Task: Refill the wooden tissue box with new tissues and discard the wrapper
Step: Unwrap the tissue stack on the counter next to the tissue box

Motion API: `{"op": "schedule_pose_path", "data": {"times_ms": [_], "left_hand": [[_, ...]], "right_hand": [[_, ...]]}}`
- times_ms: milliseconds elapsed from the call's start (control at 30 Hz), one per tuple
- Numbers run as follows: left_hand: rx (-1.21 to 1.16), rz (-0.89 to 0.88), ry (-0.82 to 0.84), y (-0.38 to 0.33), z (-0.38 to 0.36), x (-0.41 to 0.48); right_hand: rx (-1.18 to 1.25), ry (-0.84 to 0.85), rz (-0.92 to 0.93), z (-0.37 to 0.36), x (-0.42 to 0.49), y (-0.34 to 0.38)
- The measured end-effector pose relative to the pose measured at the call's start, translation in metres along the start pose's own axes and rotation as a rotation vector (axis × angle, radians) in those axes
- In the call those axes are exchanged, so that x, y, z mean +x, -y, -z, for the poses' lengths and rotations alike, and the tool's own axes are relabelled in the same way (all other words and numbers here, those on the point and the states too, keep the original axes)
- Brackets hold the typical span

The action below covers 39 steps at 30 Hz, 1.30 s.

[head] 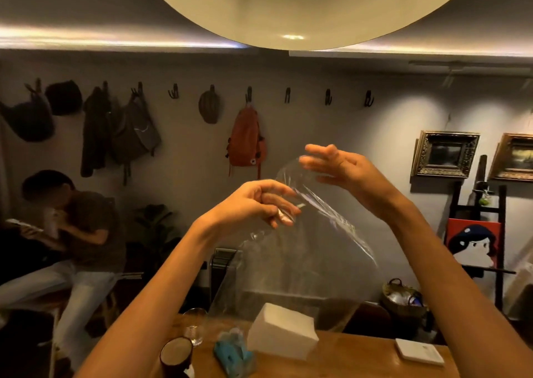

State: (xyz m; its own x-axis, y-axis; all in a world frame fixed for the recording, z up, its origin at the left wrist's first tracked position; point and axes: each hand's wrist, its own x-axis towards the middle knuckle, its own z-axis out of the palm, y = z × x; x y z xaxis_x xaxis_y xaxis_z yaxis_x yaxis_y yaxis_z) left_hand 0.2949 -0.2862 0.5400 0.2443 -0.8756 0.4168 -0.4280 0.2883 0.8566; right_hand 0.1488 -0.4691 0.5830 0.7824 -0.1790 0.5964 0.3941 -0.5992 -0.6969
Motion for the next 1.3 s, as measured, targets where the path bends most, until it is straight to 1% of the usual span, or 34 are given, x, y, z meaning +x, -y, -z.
{"op": "schedule_pose_path", "data": {"times_ms": [33,100,133,167,200,233,267,333,367,400,467,533,600,633,700,733,767,800,833,867,900,933,967,1000,1033,1067,1100,1133,1200,1300], "left_hand": [[-0.019,-0.012,-0.035,0.002,0.002,-0.001],[-0.046,-0.04,-0.087,0.006,0.006,-0.006],[-0.059,-0.056,-0.101,0.007,0.008,-0.009],[-0.073,-0.068,-0.112,0.008,0.009,-0.011],[-0.085,-0.074,-0.121,0.007,0.011,-0.014],[-0.093,-0.075,-0.131,0.006,0.012,-0.016],[-0.096,-0.075,-0.141,0.005,0.013,-0.018],[-0.078,-0.072,-0.183,0.003,0.017,-0.022],[-0.061,-0.064,-0.219,0.003,0.019,-0.025],[-0.04,-0.054,-0.264,0.002,0.021,-0.028],[0.001,-0.03,-0.373,0.0,0.026,-0.037],[0.023,-0.004,-0.492,-0.001,0.033,-0.046],[0.041,0.014,-0.596,-0.002,0.041,-0.056],[0.059,0.028,-0.622,-0.003,0.045,-0.061],[0.085,0.084,-0.64,-0.006,0.052,-0.066],[0.079,0.119,-0.675,-0.006,0.057,-0.066],[0.054,0.136,-0.754,-0.008,0.061,-0.064],[0.045,0.113,-0.886,-0.011,0.066,-0.064],[0.093,0.027,-1.05,-0.014,0.069,-0.065],[0.255,-0.106,-1.186,-0.018,0.07,-0.068],[0.54,-0.244,-1.226,-0.021,0.069,-0.071],[0.888,-0.363,-1.152,-0.023,0.064,-0.072],[1.192,-0.44,-0.991,-0.024,0.057,-0.07],[1.414,-0.473,-0.783,-0.025,0.052,-0.064],[1.561,-0.475,-0.581,-0.023,0.048,-0.055],[1.648,-0.441,-0.409,-0.019,0.046,-0.045],[1.692,-0.405,-0.276,-0.014,0.046,-0.034],[1.708,-0.397,-0.184,-0.008,0.046,-0.024],[1.719,-0.443,-0.079,0.0,0.04,-0.003],[1.718,-0.542,-0.009,0.005,0.019,0.026]], "right_hand": [[0.041,-0.031,0.0,0.007,-0.009,-0.005],[-0.008,-0.219,-0.049,0.019,-0.034,-0.024],[-0.033,-0.316,-0.134,0.021,-0.05,-0.039],[-0.014,-0.365,-0.247,0.018,-0.065,-0.056],[0.087,-0.349,-0.365,0.012,-0.078,-0.075],[0.273,-0.27,-0.459,0.003,-0.089,-0.092],[0.51,-0.174,-0.517,-0.007,-0.095,-0.109],[0.92,-0.081,-0.573,-0.029,-0.096,-0.126],[1.058,-0.061,-0.56,-0.037,-0.093,-0.129],[1.113,-0.048,-0.529,-0.042,-0.087,-0.126],[1.078,-0.024,-0.43,-0.046,-0.075,-0.115],[0.991,0.018,-0.328,-0.049,-0.067,-0.102],[0.876,0.043,-0.298,-0.058,-0.063,-0.094],[0.807,0.035,-0.309,-0.065,-0.06,-0.092],[0.665,-0.036,-0.337,-0.083,-0.051,-0.087],[0.604,-0.079,-0.335,-0.091,-0.047,-0.083],[0.567,-0.112,-0.323,-0.096,-0.041,-0.077],[0.547,-0.132,-0.304,-0.099,-0.034,-0.072],[0.53,-0.139,-0.281,-0.101,-0.027,-0.066],[0.511,-0.137,-0.26,-0.1,-0.02,-0.061],[0.492,-0.13,-0.245,-0.099,-0.014,-0.056],[0.469,-0.123,-0.235,-0.096,-0.01,-0.052],[0.445,-0.109,-0.221,-0.092,-0.008,-0.049],[0.412,-0.087,-0.208,-0.087,-0.008,-0.045],[0.374,-0.059,-0.2,-0.081,-0.009,-0.041],[0.333,-0.028,-0.197,-0.075,-0.011,-0.037],[0.301,-0.004,-0.2,-0.068,-0.014,-0.034],[0.276,0.011,-0.205,-0.061,-0.017,-0.033],[0.241,0.006,-0.219,-0.046,-0.027,-0.031],[0.149,-0.03,-0.221,-0.02,-0.046,-0.032]]}}
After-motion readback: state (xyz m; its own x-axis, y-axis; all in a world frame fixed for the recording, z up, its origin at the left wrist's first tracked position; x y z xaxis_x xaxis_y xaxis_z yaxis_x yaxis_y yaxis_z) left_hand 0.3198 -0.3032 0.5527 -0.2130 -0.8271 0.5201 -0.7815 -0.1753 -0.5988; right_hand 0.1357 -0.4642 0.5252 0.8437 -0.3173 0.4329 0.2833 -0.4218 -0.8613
